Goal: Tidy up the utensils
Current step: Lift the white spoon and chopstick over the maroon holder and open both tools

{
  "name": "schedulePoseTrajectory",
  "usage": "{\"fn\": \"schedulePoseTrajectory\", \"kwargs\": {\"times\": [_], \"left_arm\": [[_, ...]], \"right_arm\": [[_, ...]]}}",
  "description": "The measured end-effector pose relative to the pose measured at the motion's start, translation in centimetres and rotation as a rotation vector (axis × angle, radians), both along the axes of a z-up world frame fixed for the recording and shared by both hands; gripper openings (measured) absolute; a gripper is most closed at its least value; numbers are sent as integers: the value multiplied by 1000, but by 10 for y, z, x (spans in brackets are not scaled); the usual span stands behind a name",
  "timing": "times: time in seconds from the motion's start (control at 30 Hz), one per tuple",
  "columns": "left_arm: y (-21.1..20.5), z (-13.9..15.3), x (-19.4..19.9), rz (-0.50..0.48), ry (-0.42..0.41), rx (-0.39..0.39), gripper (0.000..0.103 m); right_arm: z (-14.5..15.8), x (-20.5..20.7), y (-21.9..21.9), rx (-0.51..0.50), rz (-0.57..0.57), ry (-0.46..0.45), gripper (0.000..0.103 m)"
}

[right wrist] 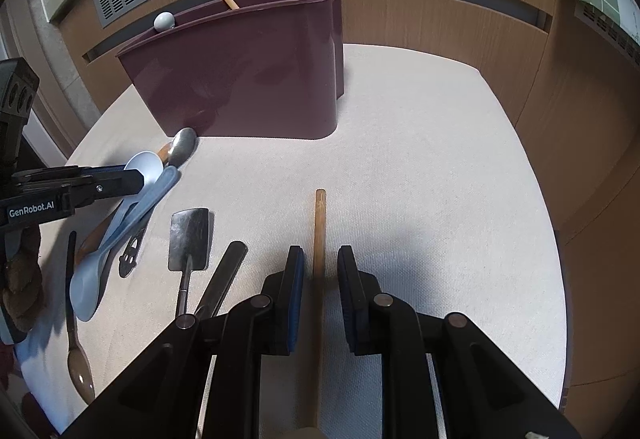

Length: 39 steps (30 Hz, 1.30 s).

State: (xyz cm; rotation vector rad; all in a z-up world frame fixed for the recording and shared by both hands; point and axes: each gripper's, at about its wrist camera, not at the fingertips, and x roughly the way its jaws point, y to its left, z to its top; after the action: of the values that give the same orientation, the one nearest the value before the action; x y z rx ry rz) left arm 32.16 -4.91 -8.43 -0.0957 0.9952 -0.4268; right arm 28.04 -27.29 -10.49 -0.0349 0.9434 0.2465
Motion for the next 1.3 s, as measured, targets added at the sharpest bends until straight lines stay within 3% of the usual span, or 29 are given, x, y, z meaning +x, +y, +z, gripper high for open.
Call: {"fn": "schedulePoseTrajectory", "kwargs": {"times": [0.17, 0.23, 0.37, 0.5, 0.63, 0.87, 0.97, 1.1, 1.2, 1.3], "left_arm": [[-18, -4, 13, -48, 39, 28, 20], [-23, -7, 18, -50, 48, 40, 15], [-19, -1, 14, -29, 15, 23, 10], [0, 23, -7, 20, -58, -41, 10], [21, 62, -34, 72, -170, -112, 10], [33, 131, -57, 172, -445, -164, 10], [39, 180, -54, 236, -637, -246, 10], [49, 213, -32, 334, -823, -294, 10], [53, 212, -5, 361, -826, -315, 10], [58, 198, 25, 378, -798, -315, 10]], "right_arm": [[0, 0, 2, -3, 1, 2, 17], [1, 1, 3, -5, 0, 2, 17], [1, 1, 11, -65, 4, -15, 6], [12, -3, 8, 23, 6, -22, 6], [45, -18, 0, 123, -24, -115, 6], [104, -37, 8, 168, -53, -312, 6], [156, -34, 8, 209, -78, -471, 6], [222, -22, 6, 285, -76, -698, 6], [245, 1, 9, 334, -65, -784, 6], [243, 24, 20, 310, -72, -810, 6]]}}
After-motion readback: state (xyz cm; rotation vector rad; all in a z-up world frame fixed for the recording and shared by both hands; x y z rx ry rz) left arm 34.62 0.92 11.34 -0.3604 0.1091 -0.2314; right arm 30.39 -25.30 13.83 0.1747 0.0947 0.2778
